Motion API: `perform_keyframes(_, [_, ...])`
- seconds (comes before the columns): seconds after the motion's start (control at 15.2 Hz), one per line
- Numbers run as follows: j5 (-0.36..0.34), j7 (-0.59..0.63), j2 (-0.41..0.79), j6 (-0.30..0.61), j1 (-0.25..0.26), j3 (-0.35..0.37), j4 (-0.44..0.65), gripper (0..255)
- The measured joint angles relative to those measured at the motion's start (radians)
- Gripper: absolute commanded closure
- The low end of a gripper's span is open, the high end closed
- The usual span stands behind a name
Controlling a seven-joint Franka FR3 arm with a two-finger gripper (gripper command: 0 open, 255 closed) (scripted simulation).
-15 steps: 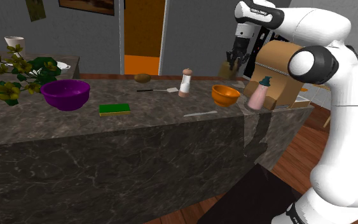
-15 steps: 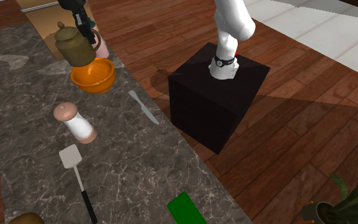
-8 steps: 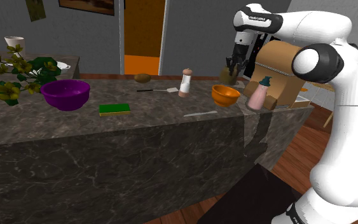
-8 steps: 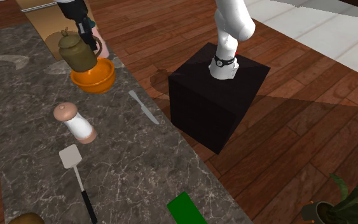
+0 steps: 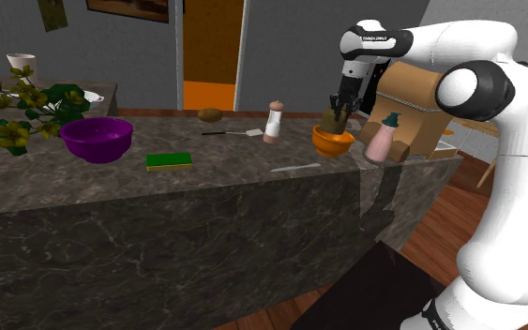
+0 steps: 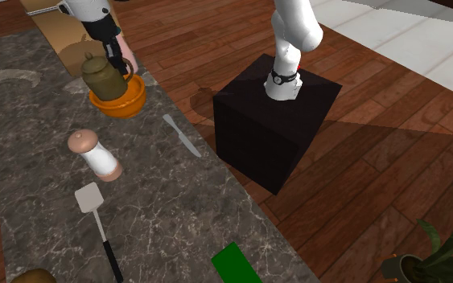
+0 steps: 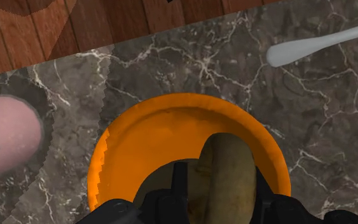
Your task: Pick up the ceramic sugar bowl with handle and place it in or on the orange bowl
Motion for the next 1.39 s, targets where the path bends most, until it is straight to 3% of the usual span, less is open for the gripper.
perform_keyframes(0.46, [0.0, -0.001, -0.002, 0.016, -0.001, 0.0, -0.018, 255])
perform_keyframes(0.53, [0.0, -0.001, -0.003, 0.016, -0.001, 0.0, -0.019, 0])
perform_keyframes(0.92, [0.0, -0.001, -0.004, 0.017, -0.001, 0.0, -0.019, 0])
perform_keyframes(1.06, [0.0, 0.001, 0.011, -0.027, 0.002, 0.0, 0.042, 0])
perform_keyframes(1.19, [0.0, -0.003, 0.06, -0.115, 0.0, 0.0, 0.179, 0])
perform_keyframes(1.39, [0.0, -0.003, 0.061, -0.147, 0.001, 0.0, 0.211, 0])
